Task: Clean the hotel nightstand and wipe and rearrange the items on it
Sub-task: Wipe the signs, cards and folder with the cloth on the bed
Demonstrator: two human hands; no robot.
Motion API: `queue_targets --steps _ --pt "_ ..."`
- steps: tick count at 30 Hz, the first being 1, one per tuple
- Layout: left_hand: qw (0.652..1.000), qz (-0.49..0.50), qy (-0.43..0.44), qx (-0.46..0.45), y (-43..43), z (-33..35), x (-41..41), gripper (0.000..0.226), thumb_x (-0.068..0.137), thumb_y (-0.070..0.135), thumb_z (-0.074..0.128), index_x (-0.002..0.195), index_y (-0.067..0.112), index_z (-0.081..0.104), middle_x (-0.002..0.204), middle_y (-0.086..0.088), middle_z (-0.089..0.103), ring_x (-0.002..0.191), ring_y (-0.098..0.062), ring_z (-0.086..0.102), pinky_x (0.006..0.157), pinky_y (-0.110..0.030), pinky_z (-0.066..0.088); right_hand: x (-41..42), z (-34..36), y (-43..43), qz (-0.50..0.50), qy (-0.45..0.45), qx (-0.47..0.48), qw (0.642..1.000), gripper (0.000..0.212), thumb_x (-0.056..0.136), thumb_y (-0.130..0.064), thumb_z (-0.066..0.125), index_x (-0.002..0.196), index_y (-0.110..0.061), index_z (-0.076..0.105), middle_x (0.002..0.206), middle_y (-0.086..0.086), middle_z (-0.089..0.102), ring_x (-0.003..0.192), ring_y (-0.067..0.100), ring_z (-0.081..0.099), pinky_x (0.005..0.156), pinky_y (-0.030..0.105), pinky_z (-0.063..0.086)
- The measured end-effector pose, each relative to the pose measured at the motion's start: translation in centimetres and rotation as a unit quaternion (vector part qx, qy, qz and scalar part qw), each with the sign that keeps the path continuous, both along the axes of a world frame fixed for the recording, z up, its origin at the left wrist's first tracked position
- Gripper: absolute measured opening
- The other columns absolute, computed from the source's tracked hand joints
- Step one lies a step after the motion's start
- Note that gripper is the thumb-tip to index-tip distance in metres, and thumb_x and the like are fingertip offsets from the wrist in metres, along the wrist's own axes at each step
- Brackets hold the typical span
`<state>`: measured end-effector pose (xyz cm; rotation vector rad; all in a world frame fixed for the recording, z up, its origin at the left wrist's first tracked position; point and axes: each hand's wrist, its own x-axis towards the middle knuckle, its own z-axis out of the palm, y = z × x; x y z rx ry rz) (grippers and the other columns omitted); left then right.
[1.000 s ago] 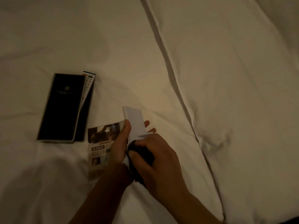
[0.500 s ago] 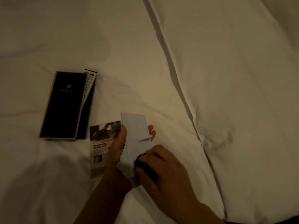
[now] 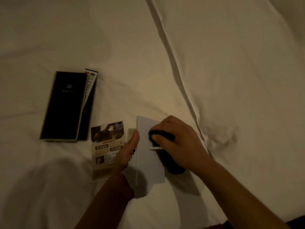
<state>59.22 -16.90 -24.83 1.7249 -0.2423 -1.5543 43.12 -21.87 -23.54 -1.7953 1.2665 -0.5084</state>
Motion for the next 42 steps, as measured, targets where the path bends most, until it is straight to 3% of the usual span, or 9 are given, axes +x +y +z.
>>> queue_targets --steps 3,6,9,11,14,21,28,36,42 --pt "1.0 -0.01 0.012 0.0 -0.1 0.5 0.6 0.03 0.065 0.06 0.061 0.074 0.032 0.067 0.082 0.009 0.064 0.081 -0.007 0.059 0.091 -0.025 0.045 -0.7 -0.5 -1.5 -0.022 0.02 0.02 0.999 0.012 0.092 -0.022 0.066 0.101 -0.022 0.072 0.098 -0.006 0.065 0.09 0.002 0.057 0.082 0.016 0.043" --pt "0.997 0.001 0.071 -0.025 -0.9 0.3 0.8 0.03 0.085 0.058 0.047 0.074 0.033 0.06 0.047 0.02 0.063 0.047 0.007 0.062 0.05 -0.001 0.044 -1.0 -0.4 -0.1 -0.148 -0.034 0.154 0.976 0.006 0.088 -0.026 0.068 0.091 -0.03 0.072 0.089 -0.015 0.07 0.084 0.0 0.063 0.079 0.022 0.05" --pt "0.973 0.098 0.203 -0.038 -1.6 0.9 -0.2 0.047 0.095 0.049 0.05 0.099 0.012 0.08 0.092 -0.01 0.079 0.079 -0.02 0.076 0.075 -0.035 0.064 -0.1 0.4 2.9 -0.154 -0.06 0.22 0.962 0.004 0.085 -0.028 0.071 0.087 -0.031 0.073 0.085 -0.015 0.073 0.08 0.0 0.067 0.079 0.024 0.054" --pt "0.962 0.107 0.249 -0.033 -1.4 0.6 -1.3 0.052 0.083 0.052 0.058 0.102 0.009 0.081 0.107 -0.017 0.076 0.09 -0.029 0.074 0.09 -0.045 0.059 1.1 1.1 4.6 -0.102 -0.041 0.163 0.981 0.008 0.085 -0.033 0.07 0.093 -0.032 0.072 0.092 -0.016 0.07 0.088 -0.002 0.063 0.085 0.017 0.05" --pt "0.948 0.112 0.296 -0.021 -1.0 -0.1 -2.4 0.047 0.075 0.051 0.064 0.083 0.008 0.083 0.09 -0.013 0.079 0.079 -0.026 0.077 0.069 -0.037 0.064 2.8 2.1 3.9 -0.088 -0.002 0.042 0.995 0.012 0.091 -0.033 0.063 0.101 -0.029 0.069 0.095 -0.014 0.063 0.087 -0.003 0.056 0.08 0.006 0.042" --pt "0.953 0.129 0.274 -0.024 -1.6 0.2 -2.7 0.054 0.062 0.052 0.067 0.1 0.016 0.081 0.104 -0.012 0.078 0.09 -0.023 0.076 0.071 -0.034 0.061 5.1 3.6 -0.9 -0.075 0.178 -0.079 0.978 0.027 0.098 -0.038 0.046 0.095 -0.019 0.065 0.089 -0.001 0.061 0.074 0.017 0.06 0.064 0.031 0.048" --pt "0.983 0.041 0.172 -0.044 -1.0 0.8 -2.2 0.052 0.082 0.042 0.059 0.128 0.02 0.068 0.121 -0.009 0.074 0.107 -0.025 0.07 0.088 -0.038 0.056 3.0 1.6 -6.2 -0.146 0.053 0.158 0.975 0.019 0.092 -0.028 0.061 0.095 -0.013 0.072 0.09 0.004 0.071 0.085 0.02 0.067 0.079 0.039 0.057" --pt "0.975 0.045 0.214 -0.048 -1.2 0.2 -0.7 0.045 0.093 0.034 0.057 0.055 0.025 0.079 0.055 0.0 0.072 0.047 -0.011 0.069 0.042 -0.019 0.052 0.4 0.5 -1.9 -0.165 -0.101 0.312 0.93 0.009 0.083 -0.024 0.072 0.077 -0.024 0.078 0.075 -0.001 0.076 0.07 0.014 0.073 0.061 0.024 0.059" --pt "0.957 0.079 0.278 -0.025 -1.6 -0.5 -1.5 0.072 0.076 0.076 0.039 0.115 0.026 0.071 0.107 -0.015 0.077 0.095 -0.033 0.075 0.076 -0.049 0.056 1.1 -1.2 2.5 -0.331 -0.226 0.381 0.833 0.014 0.084 -0.026 0.07 0.072 -0.024 0.078 0.078 0.002 0.076 0.074 0.019 0.074 0.063 0.029 0.058"
